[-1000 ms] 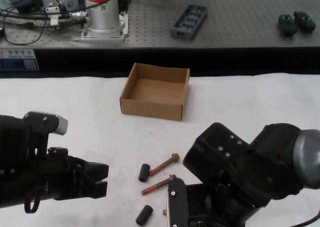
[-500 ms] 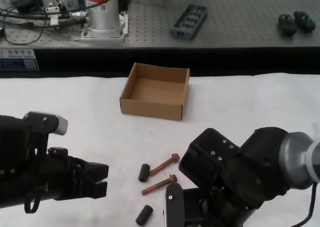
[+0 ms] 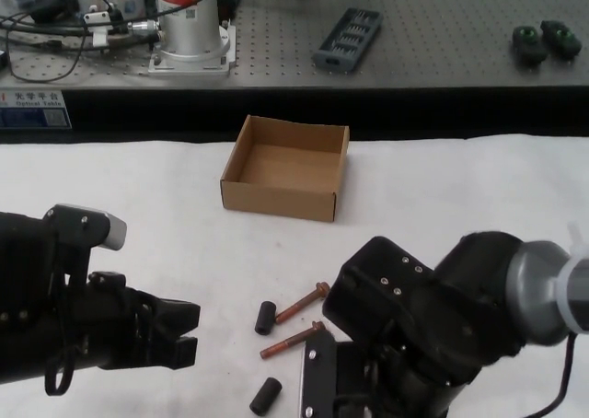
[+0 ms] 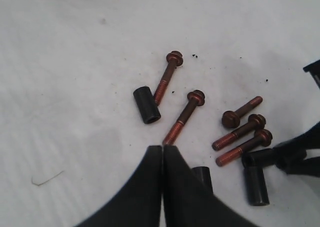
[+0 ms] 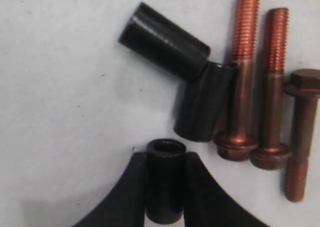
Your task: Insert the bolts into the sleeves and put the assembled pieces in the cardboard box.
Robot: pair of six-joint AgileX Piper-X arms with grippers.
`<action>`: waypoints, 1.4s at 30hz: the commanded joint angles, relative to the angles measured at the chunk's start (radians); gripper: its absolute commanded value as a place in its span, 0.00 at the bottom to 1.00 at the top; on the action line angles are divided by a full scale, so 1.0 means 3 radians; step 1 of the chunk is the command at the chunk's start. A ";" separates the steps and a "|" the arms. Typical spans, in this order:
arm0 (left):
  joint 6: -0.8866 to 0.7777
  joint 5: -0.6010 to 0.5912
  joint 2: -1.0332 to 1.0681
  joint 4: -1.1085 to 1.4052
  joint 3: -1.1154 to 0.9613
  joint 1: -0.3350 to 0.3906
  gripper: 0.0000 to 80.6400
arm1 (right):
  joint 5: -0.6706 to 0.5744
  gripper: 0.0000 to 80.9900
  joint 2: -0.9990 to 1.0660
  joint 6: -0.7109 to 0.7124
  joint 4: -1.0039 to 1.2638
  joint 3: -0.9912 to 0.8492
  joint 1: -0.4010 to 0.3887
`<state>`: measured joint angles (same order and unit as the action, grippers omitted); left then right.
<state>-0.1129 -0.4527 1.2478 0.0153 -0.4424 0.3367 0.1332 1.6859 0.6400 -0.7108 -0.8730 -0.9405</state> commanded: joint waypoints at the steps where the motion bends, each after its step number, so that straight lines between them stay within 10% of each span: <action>1: 0.0051 -0.0029 0.0010 -0.0032 -0.0013 0.0003 0.01 | 0.0198 0.07 -0.0134 -0.0429 -0.0222 -0.0175 0.0023; 18: -0.0378 -0.0626 0.0010 -0.0051 -0.0294 0.0155 0.01 | 0.0198 0.07 -0.2109 -0.2506 -0.0290 -0.0236 0.0023; 25: -0.0398 -0.0528 0.0010 -0.0256 -0.0722 0.0571 0.08 | 0.0263 0.07 -0.2576 -0.2558 -0.0402 -0.0236 0.0023; 32: 0.0194 0.0346 0.0193 -0.1416 -0.1347 0.0725 0.62 | 0.0939 0.07 -0.2857 -0.2344 -0.0642 -0.0236 0.0029; 42: 0.0681 0.0258 0.1119 -0.2149 -0.2208 0.0740 0.48 | 0.0948 0.07 -0.3227 -0.2414 -0.0957 -0.0236 0.0029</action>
<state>0.0168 -0.3894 1.4760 -0.5543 -0.9967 0.5493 0.4097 0.7545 -0.0711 -0.9614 -0.9361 -0.9377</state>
